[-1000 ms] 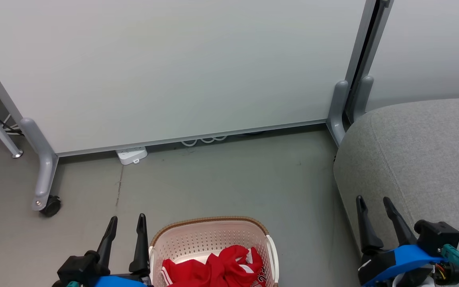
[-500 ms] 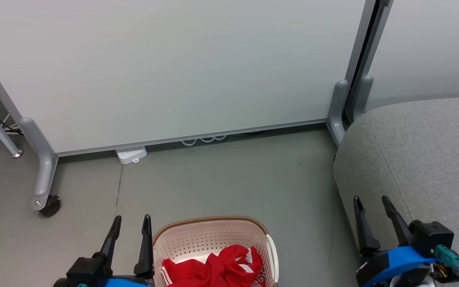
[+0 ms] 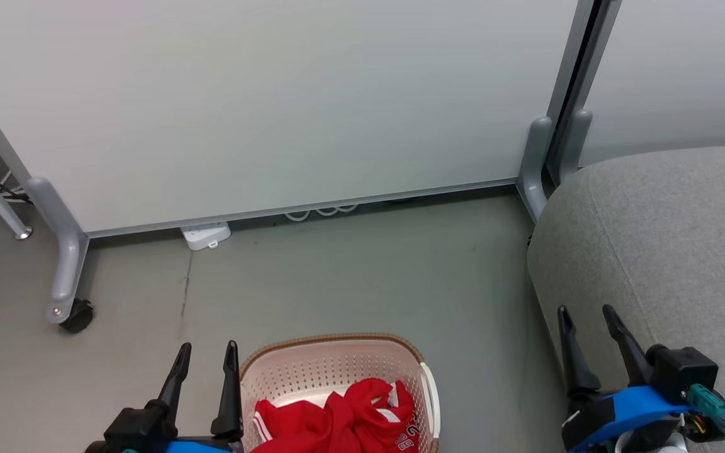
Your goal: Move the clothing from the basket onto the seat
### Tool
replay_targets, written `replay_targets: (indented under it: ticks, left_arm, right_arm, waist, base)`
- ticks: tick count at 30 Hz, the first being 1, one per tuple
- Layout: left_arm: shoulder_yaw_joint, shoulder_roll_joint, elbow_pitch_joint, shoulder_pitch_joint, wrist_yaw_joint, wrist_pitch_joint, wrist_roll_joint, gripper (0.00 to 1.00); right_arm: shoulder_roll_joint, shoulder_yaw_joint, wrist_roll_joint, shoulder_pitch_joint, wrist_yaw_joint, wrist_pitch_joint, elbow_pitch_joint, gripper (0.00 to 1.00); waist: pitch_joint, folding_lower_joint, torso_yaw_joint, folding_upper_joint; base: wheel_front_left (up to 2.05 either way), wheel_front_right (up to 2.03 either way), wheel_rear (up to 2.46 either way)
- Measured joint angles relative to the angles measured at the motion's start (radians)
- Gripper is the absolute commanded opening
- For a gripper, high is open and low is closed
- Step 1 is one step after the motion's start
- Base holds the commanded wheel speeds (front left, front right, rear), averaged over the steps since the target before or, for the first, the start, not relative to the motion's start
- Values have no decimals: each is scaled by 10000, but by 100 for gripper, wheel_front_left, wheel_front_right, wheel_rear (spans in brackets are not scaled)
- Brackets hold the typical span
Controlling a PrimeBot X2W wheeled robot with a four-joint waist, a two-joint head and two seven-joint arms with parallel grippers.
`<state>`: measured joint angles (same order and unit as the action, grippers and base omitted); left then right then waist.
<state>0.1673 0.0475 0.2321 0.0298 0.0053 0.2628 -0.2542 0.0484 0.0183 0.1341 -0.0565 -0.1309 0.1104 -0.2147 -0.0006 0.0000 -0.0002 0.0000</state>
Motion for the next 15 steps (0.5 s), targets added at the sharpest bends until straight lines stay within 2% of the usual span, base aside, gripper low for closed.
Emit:
replay_targets:
  ticks: [8,15]
  left_arm:
    - [71,272,353,570,-201,-107,36,100]
    - [255,301,1530,1660,-702,-571,-334,100]
  right_arm:
    - [8,-161,90,-748,0,94,472,100]
    - [10,-286,178,-1823,0,351,798,100]
  waist:
    - [1128,3,-235,0]
    - [2729,3,-577,0]
  base:
    - [0,0,0]
    - [0,0,0]
